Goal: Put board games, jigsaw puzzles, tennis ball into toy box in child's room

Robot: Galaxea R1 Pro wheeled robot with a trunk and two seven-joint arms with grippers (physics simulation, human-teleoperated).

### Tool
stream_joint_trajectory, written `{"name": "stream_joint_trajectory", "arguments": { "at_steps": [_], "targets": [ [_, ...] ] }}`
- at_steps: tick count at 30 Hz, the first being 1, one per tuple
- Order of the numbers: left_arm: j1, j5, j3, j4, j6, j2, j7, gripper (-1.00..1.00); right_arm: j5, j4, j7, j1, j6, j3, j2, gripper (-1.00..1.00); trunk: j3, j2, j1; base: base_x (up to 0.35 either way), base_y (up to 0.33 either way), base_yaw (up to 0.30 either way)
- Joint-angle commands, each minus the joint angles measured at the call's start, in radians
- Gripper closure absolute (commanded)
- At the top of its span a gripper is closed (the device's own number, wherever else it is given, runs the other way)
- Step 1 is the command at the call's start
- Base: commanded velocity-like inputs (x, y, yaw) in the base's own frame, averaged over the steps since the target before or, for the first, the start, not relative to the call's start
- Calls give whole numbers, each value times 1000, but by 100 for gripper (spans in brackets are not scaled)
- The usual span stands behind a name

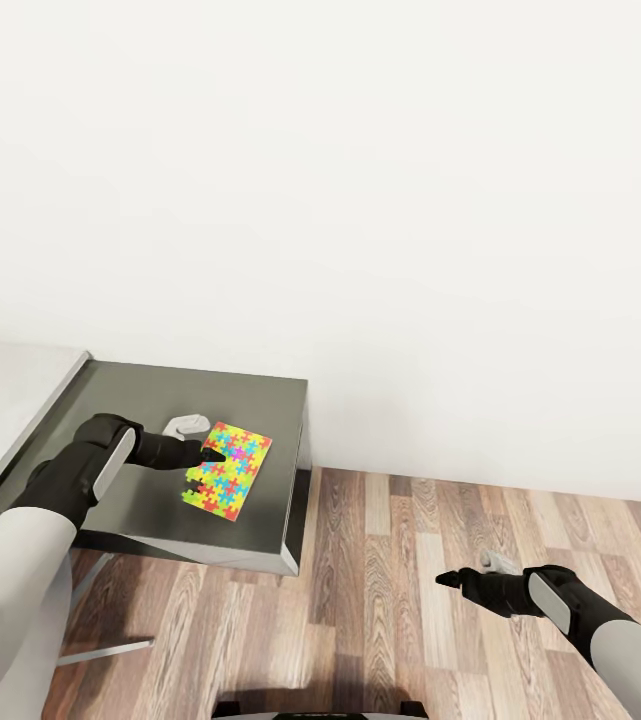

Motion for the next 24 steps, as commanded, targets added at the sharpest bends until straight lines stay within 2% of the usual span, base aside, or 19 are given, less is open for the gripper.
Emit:
{"name": "stream_joint_trajectory", "arguments": {
  "at_steps": [1, 24],
  "targets": [
    [-1, 8, -3, -1, 5, 1, 4, -100, -2, -1, 0, -1, 4, 3, 2, -100, -1, -2, 1, 0, 0, 0],
    [-1, 9, -3, -1, 5, 1, 2, -100, -4, -2, -18, -1, 6, 0, 7, -100, -1, -2, 1, 0, 0, 0]
  ]
}}
